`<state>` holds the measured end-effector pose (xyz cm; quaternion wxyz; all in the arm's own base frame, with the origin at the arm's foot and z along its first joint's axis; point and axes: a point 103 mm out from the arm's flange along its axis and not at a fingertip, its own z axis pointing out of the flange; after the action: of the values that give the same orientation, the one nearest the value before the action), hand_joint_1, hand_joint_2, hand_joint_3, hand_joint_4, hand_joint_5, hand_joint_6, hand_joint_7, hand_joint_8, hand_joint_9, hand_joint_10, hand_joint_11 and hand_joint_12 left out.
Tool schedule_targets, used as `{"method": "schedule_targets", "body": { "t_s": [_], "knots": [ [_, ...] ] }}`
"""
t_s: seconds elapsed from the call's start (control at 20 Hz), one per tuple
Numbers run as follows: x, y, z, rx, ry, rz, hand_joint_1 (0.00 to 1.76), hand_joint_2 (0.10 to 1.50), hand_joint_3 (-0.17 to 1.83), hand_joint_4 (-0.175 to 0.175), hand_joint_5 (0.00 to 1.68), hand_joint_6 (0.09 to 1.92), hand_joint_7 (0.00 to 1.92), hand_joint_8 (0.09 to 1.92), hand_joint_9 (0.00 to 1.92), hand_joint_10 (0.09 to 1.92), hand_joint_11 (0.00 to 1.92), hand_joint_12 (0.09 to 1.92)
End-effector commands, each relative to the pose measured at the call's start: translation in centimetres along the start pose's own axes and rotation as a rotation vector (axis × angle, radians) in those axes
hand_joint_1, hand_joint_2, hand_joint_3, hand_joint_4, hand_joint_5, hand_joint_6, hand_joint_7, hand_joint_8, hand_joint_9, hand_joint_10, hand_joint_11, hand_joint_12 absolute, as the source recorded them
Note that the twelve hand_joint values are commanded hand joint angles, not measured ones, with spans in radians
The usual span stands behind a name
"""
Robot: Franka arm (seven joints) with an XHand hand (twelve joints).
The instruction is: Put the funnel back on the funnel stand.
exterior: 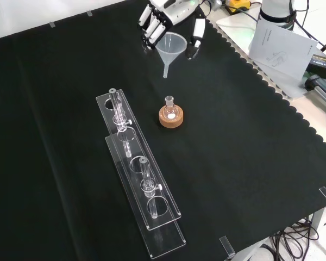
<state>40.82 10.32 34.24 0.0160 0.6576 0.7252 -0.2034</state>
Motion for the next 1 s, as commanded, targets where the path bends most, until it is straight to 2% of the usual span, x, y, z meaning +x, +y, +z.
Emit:
{"method": "schedule_targets", "body": {
  "t_s": [0.05,0.45,0.75,1.0],
  "knots": [
    [-1.0,0.3,-1.3,-0.007,0.031,0.014,0.63,0.84,0.44,-0.028,0.63,0.53,0.75,0.67,1.17,0.39,0.61,1.26],
    [-3.2,2.3,-3.1,-0.033,0.075,0.031,0.63,0.84,0.44,-0.032,0.61,0.53,0.74,0.68,1.16,0.39,0.61,1.26],
    [-4.2,4.6,-4.4,-0.051,0.105,0.02,0.63,0.84,0.44,-0.035,0.58,0.52,0.73,0.68,1.16,0.39,0.62,1.26],
    [-3.9,6.6,-4.9,-0.057,0.112,-0.006,0.63,0.83,0.44,-0.035,0.58,0.52,0.72,0.68,1.16,0.39,0.62,1.26]
  ]
}}
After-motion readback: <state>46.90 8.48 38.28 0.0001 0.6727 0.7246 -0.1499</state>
